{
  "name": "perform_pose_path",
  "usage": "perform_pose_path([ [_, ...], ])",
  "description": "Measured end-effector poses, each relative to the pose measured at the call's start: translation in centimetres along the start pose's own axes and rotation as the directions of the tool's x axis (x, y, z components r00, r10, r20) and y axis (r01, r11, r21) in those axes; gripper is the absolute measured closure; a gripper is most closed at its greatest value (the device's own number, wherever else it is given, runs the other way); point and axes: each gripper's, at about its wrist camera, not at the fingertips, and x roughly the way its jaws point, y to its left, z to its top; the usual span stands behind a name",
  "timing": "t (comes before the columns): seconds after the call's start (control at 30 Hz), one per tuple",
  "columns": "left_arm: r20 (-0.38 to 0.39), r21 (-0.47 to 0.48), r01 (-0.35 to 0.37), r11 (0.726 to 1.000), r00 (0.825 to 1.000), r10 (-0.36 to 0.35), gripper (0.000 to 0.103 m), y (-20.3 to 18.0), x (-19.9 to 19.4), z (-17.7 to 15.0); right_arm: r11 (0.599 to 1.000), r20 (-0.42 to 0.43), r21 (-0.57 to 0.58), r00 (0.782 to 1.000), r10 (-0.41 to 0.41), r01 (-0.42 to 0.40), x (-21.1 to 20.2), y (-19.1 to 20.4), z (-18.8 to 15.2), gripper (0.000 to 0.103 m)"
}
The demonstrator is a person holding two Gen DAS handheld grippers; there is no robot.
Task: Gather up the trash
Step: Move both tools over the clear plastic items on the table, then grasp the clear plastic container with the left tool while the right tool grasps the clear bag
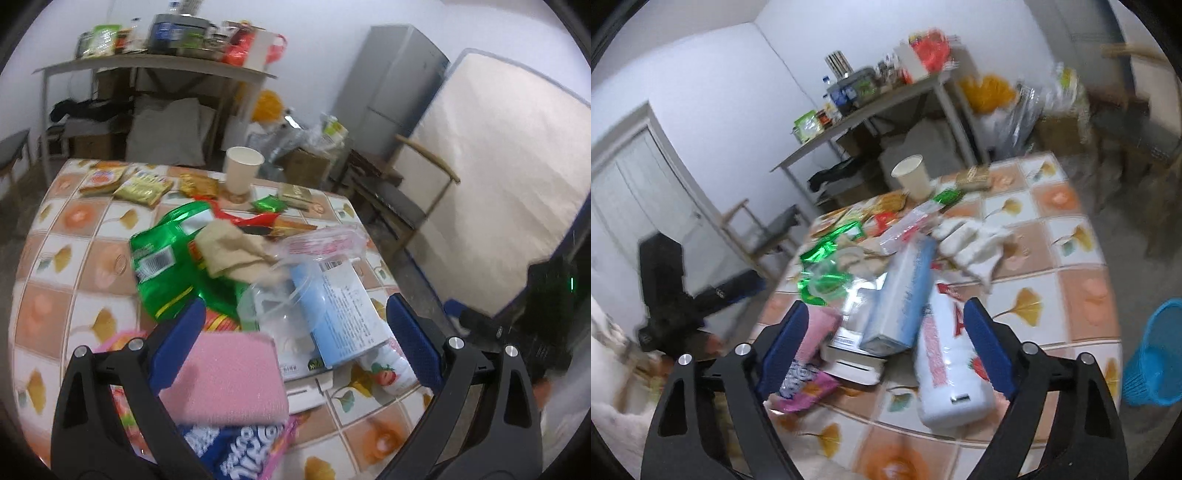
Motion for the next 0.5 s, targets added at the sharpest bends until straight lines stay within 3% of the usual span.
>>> perform_pose_path([
  [0.03,-0.012,0.028,-0.002,1.000,1.000,0.002,0.022,-0.4,0.7,0.2,0.998,-0.035,0.044,0.999,0.041,-0.039,0.7,-0.8,0.8,0.025],
  [0.13,-0.077,0.065,0.006,0.998,0.997,-0.001,0.029,-0.8,2.8,0.6,0.989,-0.097,0.115,0.989,0.107,-0.096,2.5,-2.3,2.1,0.029],
  [0.3,-0.151,0.090,-0.011,0.996,0.988,0.025,0.039,-0.5,5.3,0.9,0.961,-0.107,0.214,0.974,0.198,-0.172,5.0,-4.9,5.7,0.029],
  [0.37,-0.170,0.092,-0.006,0.996,0.985,0.022,0.042,-0.4,5.9,1.2,0.951,-0.115,0.252,0.970,0.214,-0.180,6.3,-5.4,7.2,0.030],
  [0.5,-0.230,0.107,-0.012,0.994,0.973,0.036,0.057,-0.2,8.0,1.7,0.930,-0.166,0.321,0.956,0.242,-0.179,10.1,-6.4,9.1,0.037],
])
